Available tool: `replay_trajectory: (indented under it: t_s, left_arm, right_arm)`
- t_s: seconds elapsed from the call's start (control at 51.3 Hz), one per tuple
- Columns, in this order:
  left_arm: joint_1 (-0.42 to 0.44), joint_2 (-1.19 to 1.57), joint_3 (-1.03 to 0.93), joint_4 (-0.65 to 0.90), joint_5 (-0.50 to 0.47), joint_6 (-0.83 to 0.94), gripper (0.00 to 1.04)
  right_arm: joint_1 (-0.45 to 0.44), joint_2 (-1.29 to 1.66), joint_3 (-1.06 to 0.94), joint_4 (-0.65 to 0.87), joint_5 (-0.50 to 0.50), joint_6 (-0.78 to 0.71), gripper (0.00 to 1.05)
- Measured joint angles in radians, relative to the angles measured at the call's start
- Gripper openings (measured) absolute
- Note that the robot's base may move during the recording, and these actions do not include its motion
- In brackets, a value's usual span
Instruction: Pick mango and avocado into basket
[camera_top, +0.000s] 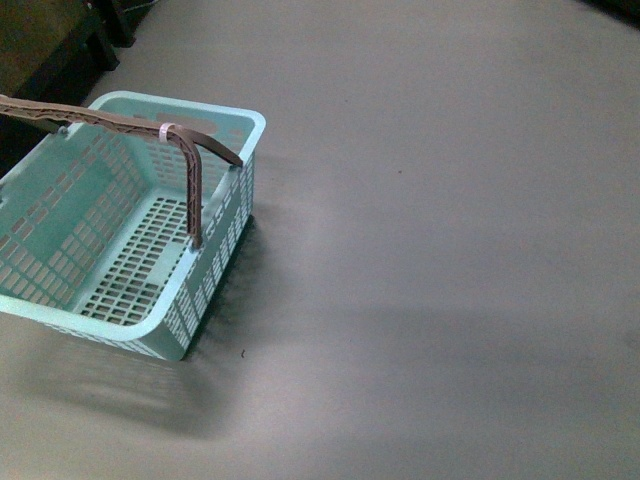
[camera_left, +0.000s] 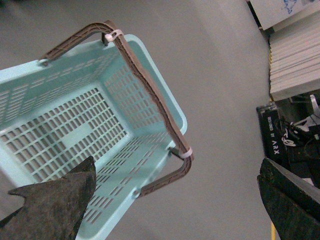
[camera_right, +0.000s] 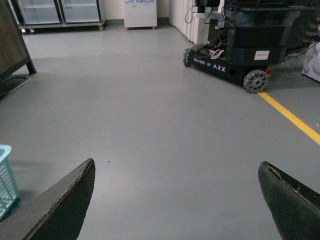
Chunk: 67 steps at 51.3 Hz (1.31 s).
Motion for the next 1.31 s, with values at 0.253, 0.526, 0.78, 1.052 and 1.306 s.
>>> replay_trajectory:
  t_s: [0.253,0.526,0.78,1.052,1.306]
  left_arm:
    - [-0.09,0.478,0.261,0.108,-0.005,-0.07,0.97]
    - [-0.153,0.781,0.52,0.127,-0.045,-0.18,0.97]
    - [-0.161,0.952,0.732,0.112,-0.076,-0.267,0.97]
    - [-0.187,1.069,0.923,0.066,-0.1,-0.33,0.84]
    - [-0.196,1.118,0.978,0.034,-0.147,-0.406,0.4]
  right_arm:
    - [0.0,0.0,0.0,0.0,0.0,0.0,0.96]
    - [0.0,0.0,0.0,0.0,0.0,0.0,0.96]
    - [0.0,0.0,0.0,0.0,0.0,0.0,0.96]
    - [0.0,0.0,0.0,0.0,0.0,0.0,0.96]
    - [0.0,0.0,0.0,0.0,0.0,0.0,0.96]
